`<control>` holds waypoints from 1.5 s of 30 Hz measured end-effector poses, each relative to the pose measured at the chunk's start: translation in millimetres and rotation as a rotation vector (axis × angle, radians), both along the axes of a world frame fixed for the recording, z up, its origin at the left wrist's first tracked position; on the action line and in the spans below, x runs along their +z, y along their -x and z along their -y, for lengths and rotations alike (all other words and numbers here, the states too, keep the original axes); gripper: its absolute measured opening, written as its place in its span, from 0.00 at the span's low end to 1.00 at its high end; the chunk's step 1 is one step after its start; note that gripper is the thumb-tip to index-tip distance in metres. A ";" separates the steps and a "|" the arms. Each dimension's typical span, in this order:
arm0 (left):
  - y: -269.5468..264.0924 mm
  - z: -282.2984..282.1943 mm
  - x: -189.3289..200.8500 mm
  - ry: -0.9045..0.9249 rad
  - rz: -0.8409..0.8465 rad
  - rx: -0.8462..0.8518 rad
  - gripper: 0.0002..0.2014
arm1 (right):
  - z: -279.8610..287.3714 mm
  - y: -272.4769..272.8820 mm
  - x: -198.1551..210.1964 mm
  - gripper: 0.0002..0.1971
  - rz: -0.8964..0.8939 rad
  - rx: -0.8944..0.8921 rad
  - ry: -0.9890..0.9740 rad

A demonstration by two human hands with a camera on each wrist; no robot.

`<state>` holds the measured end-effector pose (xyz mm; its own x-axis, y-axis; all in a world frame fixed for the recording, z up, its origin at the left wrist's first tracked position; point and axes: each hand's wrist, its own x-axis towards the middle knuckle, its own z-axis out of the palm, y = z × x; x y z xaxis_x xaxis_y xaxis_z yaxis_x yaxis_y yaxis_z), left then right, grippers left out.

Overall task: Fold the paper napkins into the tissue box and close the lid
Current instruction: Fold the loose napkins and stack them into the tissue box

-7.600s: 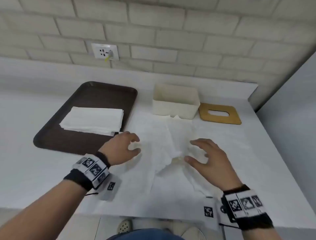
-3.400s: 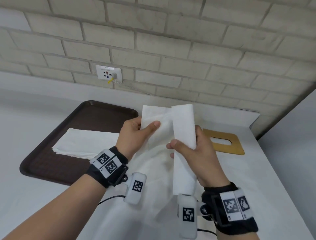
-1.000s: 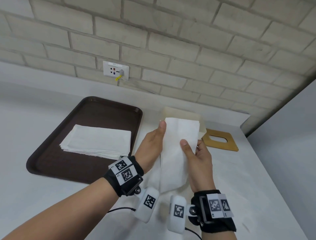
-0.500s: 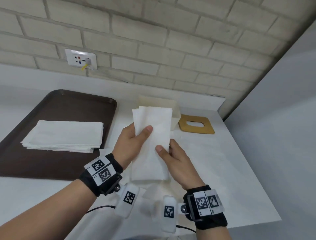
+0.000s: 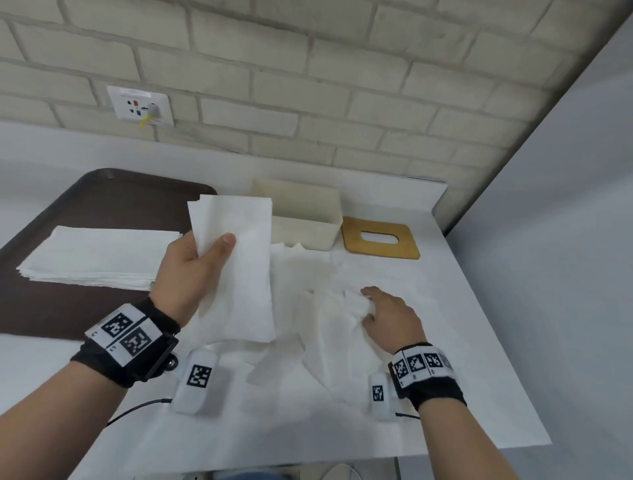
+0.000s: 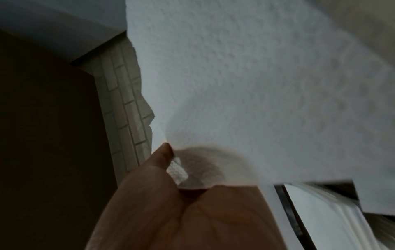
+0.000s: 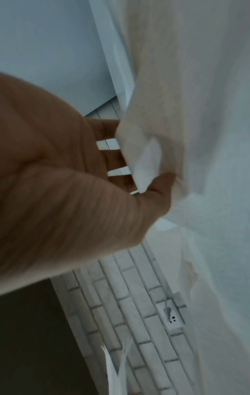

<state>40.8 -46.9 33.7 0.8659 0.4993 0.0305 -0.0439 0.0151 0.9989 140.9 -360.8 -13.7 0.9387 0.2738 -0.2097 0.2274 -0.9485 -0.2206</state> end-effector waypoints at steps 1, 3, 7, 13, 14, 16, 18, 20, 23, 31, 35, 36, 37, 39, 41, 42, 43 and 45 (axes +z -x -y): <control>-1.1 -0.8 1.7 0.002 0.001 0.016 0.06 | 0.4 -0.1 3.3 0.26 0.055 -0.031 0.004; 0.0 -4.6 3.6 -0.013 0.000 0.045 0.05 | -1.6 0.2 9.2 0.22 0.115 -0.100 -0.070; -0.6 -14.8 3.1 0.018 0.011 0.113 0.07 | -9.2 4.0 33.5 0.17 0.201 -0.126 -0.392; -1.7 -24.2 3.1 0.052 -0.003 0.152 0.07 | -33.2 21.2 106.0 0.11 0.000 -0.024 -1.252; -3.2 -24.2 3.4 0.049 -0.012 0.153 0.06 | -35.9 23.2 114.4 0.13 -0.109 -0.017 -1.439; -6.9 -23.1 2.8 0.026 -0.027 0.140 0.06 | -42.4 23.2 120.7 0.15 -0.318 -0.020 -1.722; -9.8 -17.3 4.4 0.023 -0.037 0.108 0.06 | -51.6 20.7 117.7 0.13 -0.429 -0.059 -1.812; -12.2 -8.8 5.5 0.015 -0.059 0.041 0.07 | -63.9 18.6 110.6 0.13 -0.469 -0.085 -1.750; -15.3 2.7 5.2 -0.032 -0.091 -0.069 0.12 | -84.4 21.0 97.2 0.15 -0.534 -0.024 -1.580; -17.3 16.1 7.0 0.255 -0.170 -0.220 0.18 | -122.0 23.9 68.9 0.25 -0.004 0.077 -1.086; -11.8 15.4 9.7 0.400 -0.179 -0.283 0.28 | -129.2 32.9 63.7 0.26 0.249 0.148 -1.081; -11.6 15.3 8.9 0.403 -0.184 -0.291 0.28 | -130.3 34.0 62.8 0.26 0.313 0.172 -1.069; -11.6 15.6 8.4 0.404 -0.187 -0.295 0.27 | -131.1 34.3 61.7 0.25 0.374 0.197 -1.053; -11.1 17.1 7.2 0.386 -0.181 -0.302 0.24 | -131.6 33.5 58.3 0.23 0.489 0.256 -1.028; -11.4 18.1 3.5 0.340 -0.157 -0.311 0.19 | -130.9 33.8 55.0 0.21 0.567 0.324 -1.015; -10.8 18.4 1.3 0.310 -0.149 -0.311 0.17 | -131.1 34.9 54.3 0.20 0.590 0.373 -1.010; -11.0 18.7 -0.7 0.286 -0.144 -0.304 0.16 | -130.9 36.9 53.9 0.19 0.601 0.426 -1.011; -11.3 16.1 -3.5 0.267 -0.138 -0.276 0.16 | -128.2 39.8 54.9 0.18 0.592 0.479 -1.031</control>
